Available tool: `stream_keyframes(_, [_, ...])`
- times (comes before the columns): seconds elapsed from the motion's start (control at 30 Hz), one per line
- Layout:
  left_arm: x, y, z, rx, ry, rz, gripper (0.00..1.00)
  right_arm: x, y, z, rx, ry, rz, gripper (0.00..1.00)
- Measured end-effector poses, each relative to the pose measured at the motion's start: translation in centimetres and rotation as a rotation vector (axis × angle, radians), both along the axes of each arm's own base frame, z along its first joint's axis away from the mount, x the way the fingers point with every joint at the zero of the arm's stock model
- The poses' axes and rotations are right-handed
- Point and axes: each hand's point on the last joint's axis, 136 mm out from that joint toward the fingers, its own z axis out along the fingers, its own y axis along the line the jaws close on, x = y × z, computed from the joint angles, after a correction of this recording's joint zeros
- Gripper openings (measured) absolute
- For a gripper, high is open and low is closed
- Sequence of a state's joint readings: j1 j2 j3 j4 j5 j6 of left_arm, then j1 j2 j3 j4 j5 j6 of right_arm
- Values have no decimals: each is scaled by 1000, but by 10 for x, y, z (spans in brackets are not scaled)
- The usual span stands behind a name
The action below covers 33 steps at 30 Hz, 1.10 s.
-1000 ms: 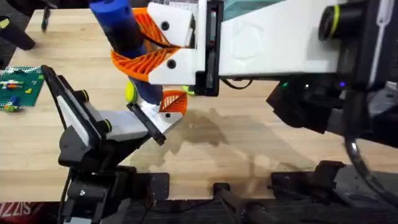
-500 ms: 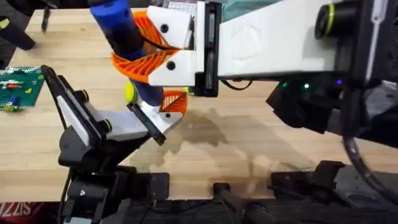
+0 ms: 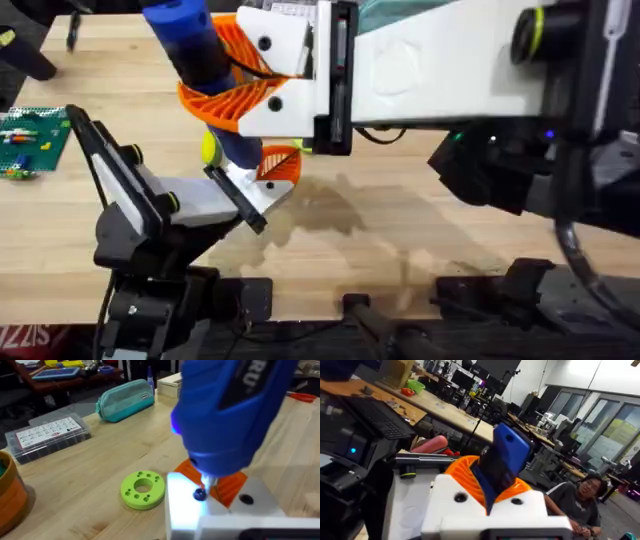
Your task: Pick up the gripper from the table and insert it into the empty holder that is missing its gripper. Then pick up a screw, insert it into the mounting hole, and use the screwdriver to tighten it. Finally, clean up the table by picking up the vegetable and placing it into the bucket.
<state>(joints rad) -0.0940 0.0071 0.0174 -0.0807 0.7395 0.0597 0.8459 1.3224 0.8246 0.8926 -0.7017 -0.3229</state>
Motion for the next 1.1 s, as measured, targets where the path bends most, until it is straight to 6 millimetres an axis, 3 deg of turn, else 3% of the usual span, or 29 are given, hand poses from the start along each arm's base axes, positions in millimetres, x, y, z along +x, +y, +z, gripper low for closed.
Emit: stream_keyframes(1.1, [0,0,0,0,0,0,15,2,-1,1,2,-9,-9,6])
